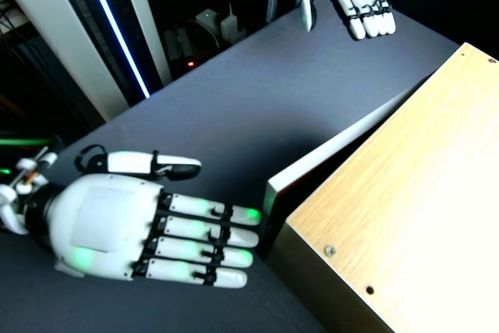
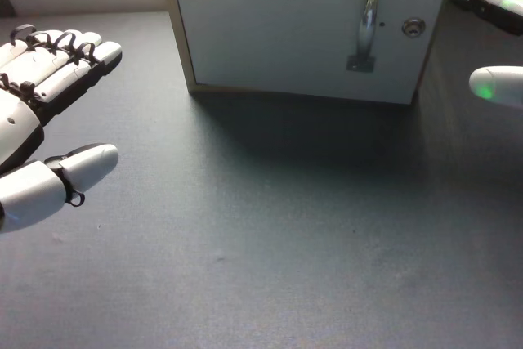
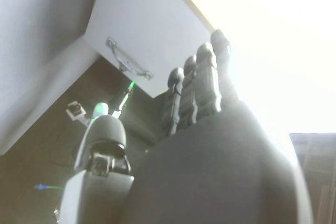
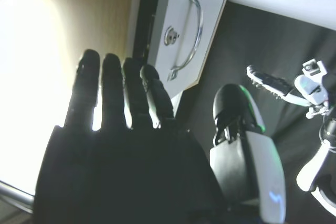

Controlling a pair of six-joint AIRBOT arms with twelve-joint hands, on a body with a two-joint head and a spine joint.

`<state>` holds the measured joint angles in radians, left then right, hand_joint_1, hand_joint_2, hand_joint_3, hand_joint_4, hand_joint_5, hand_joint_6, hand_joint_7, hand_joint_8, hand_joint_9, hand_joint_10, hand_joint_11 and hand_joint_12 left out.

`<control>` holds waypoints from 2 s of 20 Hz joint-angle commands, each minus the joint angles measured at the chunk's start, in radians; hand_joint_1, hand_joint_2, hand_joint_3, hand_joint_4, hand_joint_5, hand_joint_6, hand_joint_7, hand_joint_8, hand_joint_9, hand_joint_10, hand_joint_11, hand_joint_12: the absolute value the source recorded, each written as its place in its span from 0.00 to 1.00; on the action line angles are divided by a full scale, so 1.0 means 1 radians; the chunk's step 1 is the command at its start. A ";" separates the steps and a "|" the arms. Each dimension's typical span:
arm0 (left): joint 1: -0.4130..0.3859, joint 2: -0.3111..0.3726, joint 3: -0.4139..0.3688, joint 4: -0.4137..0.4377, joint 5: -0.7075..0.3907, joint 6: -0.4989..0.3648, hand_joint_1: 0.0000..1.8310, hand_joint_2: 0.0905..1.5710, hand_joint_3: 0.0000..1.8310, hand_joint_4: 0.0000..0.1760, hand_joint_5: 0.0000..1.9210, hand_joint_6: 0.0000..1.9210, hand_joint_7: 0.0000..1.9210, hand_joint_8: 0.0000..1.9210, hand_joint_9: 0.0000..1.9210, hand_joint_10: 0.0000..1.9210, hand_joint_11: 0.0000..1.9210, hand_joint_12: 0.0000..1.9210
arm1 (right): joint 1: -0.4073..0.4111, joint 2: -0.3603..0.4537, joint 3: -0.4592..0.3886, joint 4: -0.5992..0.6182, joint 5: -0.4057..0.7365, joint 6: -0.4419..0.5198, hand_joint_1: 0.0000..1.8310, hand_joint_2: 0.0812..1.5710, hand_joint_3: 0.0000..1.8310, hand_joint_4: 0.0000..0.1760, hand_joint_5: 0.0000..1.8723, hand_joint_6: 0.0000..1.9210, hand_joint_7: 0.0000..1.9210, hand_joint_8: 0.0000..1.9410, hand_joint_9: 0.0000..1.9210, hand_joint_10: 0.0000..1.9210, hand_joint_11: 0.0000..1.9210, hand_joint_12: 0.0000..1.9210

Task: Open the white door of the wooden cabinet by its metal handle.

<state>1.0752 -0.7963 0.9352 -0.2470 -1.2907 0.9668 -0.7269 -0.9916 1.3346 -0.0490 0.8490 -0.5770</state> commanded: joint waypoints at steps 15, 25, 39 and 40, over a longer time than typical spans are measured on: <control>-0.010 -0.008 0.010 -0.004 -0.119 -0.011 0.00 0.93 0.00 0.00 0.04 0.00 0.03 0.00 0.04 0.00 0.00 0.16 | 0.050 -0.009 0.020 0.003 0.089 0.004 0.00 0.86 0.01 0.00 0.00 0.00 0.00 0.00 0.00 0.00 0.00 0.00; 0.008 -0.006 0.007 -0.006 -0.135 -0.028 0.00 0.93 0.00 0.00 0.04 0.00 0.03 0.00 0.04 0.00 0.00 0.14 | 0.049 0.005 -0.039 -0.029 0.122 0.004 0.00 0.84 0.00 0.00 0.00 0.00 0.00 0.00 0.00 0.00 0.00 0.00; 0.021 -0.006 0.005 -0.009 -0.146 -0.040 0.01 0.93 0.00 0.00 0.04 0.00 0.03 0.00 0.03 0.00 0.00 0.14 | 0.016 0.058 -0.142 -0.074 0.241 0.007 0.06 0.95 0.00 0.00 0.00 0.00 0.00 0.00 0.00 0.00 0.00 0.00; 0.022 -0.006 0.004 -0.010 -0.148 -0.041 0.01 0.93 0.00 0.00 0.04 0.00 0.03 0.00 0.03 0.00 0.00 0.13 | 0.016 0.061 -0.150 -0.084 0.250 0.011 0.03 0.93 0.00 0.00 0.00 0.00 0.00 0.00 0.00 0.00 0.00 0.00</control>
<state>1.1019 -0.8024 0.9390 -0.2516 -1.3087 0.9295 -0.7166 -0.9382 1.1831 -0.1707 0.9653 -0.5720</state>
